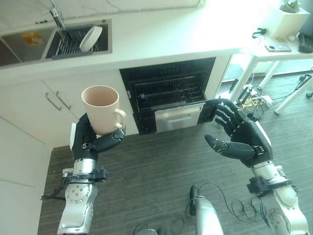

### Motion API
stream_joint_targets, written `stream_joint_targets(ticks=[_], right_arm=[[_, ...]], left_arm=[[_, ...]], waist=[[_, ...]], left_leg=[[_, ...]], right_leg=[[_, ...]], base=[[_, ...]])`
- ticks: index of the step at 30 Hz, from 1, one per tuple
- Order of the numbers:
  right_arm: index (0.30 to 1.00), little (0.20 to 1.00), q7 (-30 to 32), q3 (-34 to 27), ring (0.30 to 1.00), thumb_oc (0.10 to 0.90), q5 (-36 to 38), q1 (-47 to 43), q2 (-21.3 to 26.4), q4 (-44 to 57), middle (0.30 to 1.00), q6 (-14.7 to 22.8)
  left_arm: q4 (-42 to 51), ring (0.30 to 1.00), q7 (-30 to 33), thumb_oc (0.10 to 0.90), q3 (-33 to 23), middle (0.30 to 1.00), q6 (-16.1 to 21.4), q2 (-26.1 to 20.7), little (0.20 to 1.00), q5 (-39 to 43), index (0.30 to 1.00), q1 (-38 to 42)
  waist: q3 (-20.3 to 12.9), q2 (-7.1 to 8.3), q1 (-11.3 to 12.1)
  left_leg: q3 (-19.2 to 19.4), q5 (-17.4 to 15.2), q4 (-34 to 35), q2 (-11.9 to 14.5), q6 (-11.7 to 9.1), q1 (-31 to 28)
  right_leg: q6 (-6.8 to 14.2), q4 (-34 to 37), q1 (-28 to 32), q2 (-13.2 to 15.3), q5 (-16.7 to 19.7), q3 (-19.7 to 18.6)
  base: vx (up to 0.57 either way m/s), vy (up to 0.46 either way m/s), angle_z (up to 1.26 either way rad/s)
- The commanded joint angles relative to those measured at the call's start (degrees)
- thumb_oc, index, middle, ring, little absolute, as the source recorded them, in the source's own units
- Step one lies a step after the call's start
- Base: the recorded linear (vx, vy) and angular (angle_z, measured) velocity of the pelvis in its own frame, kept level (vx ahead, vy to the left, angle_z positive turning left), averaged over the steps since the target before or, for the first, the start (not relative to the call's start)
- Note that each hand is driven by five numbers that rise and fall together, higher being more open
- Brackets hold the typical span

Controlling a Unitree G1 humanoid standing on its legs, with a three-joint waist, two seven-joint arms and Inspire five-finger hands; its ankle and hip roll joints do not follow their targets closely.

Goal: Place the dishes in the dishwasher.

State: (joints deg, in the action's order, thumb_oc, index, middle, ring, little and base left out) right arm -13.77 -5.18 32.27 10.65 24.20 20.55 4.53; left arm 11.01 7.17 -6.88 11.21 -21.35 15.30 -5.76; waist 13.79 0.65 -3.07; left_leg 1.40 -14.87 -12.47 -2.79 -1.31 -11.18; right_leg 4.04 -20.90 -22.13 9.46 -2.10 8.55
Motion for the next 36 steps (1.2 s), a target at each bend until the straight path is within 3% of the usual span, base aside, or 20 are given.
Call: stream_joint_targets(ticks=[1,3,4,6,7,10,12,14,15,18,19,22,27,36], right_arm=[[0.9,0.9,0.79,-2.02,0.9,0.8,3.74,-5.03,1.07,5.57,0.9,4.21],[0.9,0.9,0.93,-2.03,0.9,0.8,4.4,-5.17,1.52,5.71,0.9,3.96],[0.9,0.9,0.85,-2.41,0.9,0.8,4.47,-5.0,2.13,5.6,0.9,4.3],[0.9,0.9,0.97,-2.59,0.9,0.8,4.62,-4.83,2.42,5.54,0.9,4.44],[0.9,0.9,0.9,-2.66,0.9,0.8,4.43,-4.68,2.57,5.46,0.9,4.56],[0.9,0.9,0.31,-2.8,0.9,0.8,4.84,-4.3,2.98,5.36,0.9,4.49],[0.9,0.9,-0.06,-2.49,0.9,0.8,4.56,-4.23,2.87,4.68,0.9,4.74],[0.9,0.9,-0.04,-2.76,0.9,0.8,4.38,-3.59,2.86,4.12,0.9,4.98],[0.9,0.9,0.4,-2.72,0.9,0.8,4.27,-3.57,2.8,4.11,0.9,4.9],[0.9,0.9,0.29,-2.49,0.9,0.8,3.89,-4.3,2.31,3.54,0.9,4.35],[0.9,0.9,0.28,-2.11,0.9,0.8,3.11,-4.6,1.87,3.36,0.9,4.33],[0.9,0.9,0.24,-1.64,0.9,0.8,2.28,-4.84,1.32,2.68,0.9,4.73],[0.9,0.9,-0.44,-2.95,0.9,0.8,2.43,-2.34,1.42,3.64,0.9,4.6],[0.9,0.9,1.04,-2.56,0.9,0.8,1.74,-3.94,0.82,4.11,0.9,4.28]], left_arm=[[10.74,0.3,2.83,0.4,-2.65,0.3,6.4,-5.58,0.3,-0.12,0.3,1.72],[11.06,0.3,2.79,0.4,-2.9,0.3,6.2,-5.46,0.3,0.38,0.3,1.32],[11.43,0.3,2.02,0.4,-3.26,0.3,6.37,-5.37,0.3,1.07,0.3,0.71],[11.77,0.3,1.6,0.4,-3.28,0.3,6.38,-5.14,0.3,1.29,0.3,0.43],[11.63,0.3,1.6,0.4,-3.19,0.3,6.61,-4.97,0.3,1.51,0.3,0.3],[10.93,0.3,1.34,0.4,-3.06,0.3,7.75,-4.64,0.3,1.87,0.3,-0.33],[10.73,0.3,1.18,0.4,-2.61,0.3,8.35,-4.31,0.3,1.34,0.3,-0.37],[10.15,0.3,0.92,0.4,-2.11,0.3,8.9,-4.06,0.3,1.33,0.3,-0.24],[9.98,0.3,0.82,0.4,-1.87,0.3,8.91,-4.0,0.3,1.44,0.3,-0.01],[9.38,0.3,0.91,0.4,-1.37,0.3,9.48,-3.93,0.3,1.34,0.3,0.01],[9.18,0.3,1.26,0.4,-1.08,0.3,9.7,-3.84,0.3,1.01,0.3,0.32],[8.69,0.3,2.06,0.4,-0.59,0.3,9.85,-3.59,0.3,0.17,0.3,0.79],[8.26,0.3,2.29,0.4,-0.79,0.3,9.87,-3.83,0.3,0.8,0.3,0.68],[8.14,0.3,1.41,0.4,-0.7,0.3,10.15,-4.27,0.3,1.43,0.3,2.27]], waist=[[-7.39,1.88,0.59],[-7.97,1.86,0.53],[-8.6,1.53,0.69],[-8.81,1.56,0.98],[-8.95,1.65,1.05],[-8.93,2.54,1.46],[-8.13,3.29,1.97],[-7.46,3.6,2.05],[-7.31,3.54,2.1],[-7.23,2.69,1.87],[-7.04,1.57,1.61],[-7.71,-0.18,1.18],[-8.86,-0.87,0.6],[-8.9,-0.43,1.57]], left_leg=[[1.76,-4.75,-4.72,3.69,0.93,7.72],[1.99,-4.53,-4.72,4.75,-0.03,6.43],[1.99,0.65,-4.72,6.3,-1.53,5.99],[2.23,4.04,-4.72,6.95,-2.36,6.08],[2.29,7.25,-4.72,7.1,-2.8,6.05],[2.19,13.16,-4.76,6.77,-3.4,5.23],[2.85,14.4,-11.2,6.58,-3.17,8.13],[5.85,13.75,-15.99,6.9,-2.77,12.15],[6.55,12.81,-15.25,6.49,-2.33,12.84],[11.03,11.74,-4.72,4.94,-1.66,11.78],[11.71,9.22,-4.72,5.7,-1.66,13.65],[10.25,3.86,-4.72,6.41,-1.87,16.18],[9.44,3.48,-4.72,7.66,-2.84,18.34],[7.71,2.39,-4.72,6.08,-0.72,18.32]], right_leg=[[5.78,3.71,7.14,1.1,0.32,0.44],[4.89,3.71,7.74,0.31,-0.42,0.96],[3.47,3.71,8.82,-1.73,-1.87,0.42],[2.53,3.71,9.78,-2.67,-2.88,0.36],[1.7,3.71,10.7,-3.57,-3.86,-0.19],[0.09,3.71,12.48,-4.61,-5.45,-1.8],[-1.04,3.71,14.04,-4.98,-6.39,-2.25],[-1.68,3.71,15.55,-4.83,-7.21,-0.88],[-1.53,3.71,15.82,-4.73,-7.46,-0.35],[-0.44,3.71,16.18,-4.72,-8.53,0.91],[-0.08,3.71,16.1,-5.38,-8.77,1.59],[0.45,3.71,15.84,-5.98,-9.24,2.77],[0.59,3.71,16.32,-5.6,-10.25,4.33],[1.94,3.71,18.27,-3.68,-8.93,7.49]], base=[[0.34,-0.306,0.47],[0.33,-0.312,0.12],[0.31,-0.333,-0.26],[0.27,-0.31,-0.23],[0.26,-0.293,-0.19],[0.24,-0.267,-0.12],[0.17,-0.255,-0.42],[0.15,-0.196,-0.31],[0.13,-0.094,-0.05],[0.13,0.026,0.23],[0.05,0.091,0.41],[0.06,0.115,0.4],[0.11,0.14,0.22],[0.11,0.229,0.18]])
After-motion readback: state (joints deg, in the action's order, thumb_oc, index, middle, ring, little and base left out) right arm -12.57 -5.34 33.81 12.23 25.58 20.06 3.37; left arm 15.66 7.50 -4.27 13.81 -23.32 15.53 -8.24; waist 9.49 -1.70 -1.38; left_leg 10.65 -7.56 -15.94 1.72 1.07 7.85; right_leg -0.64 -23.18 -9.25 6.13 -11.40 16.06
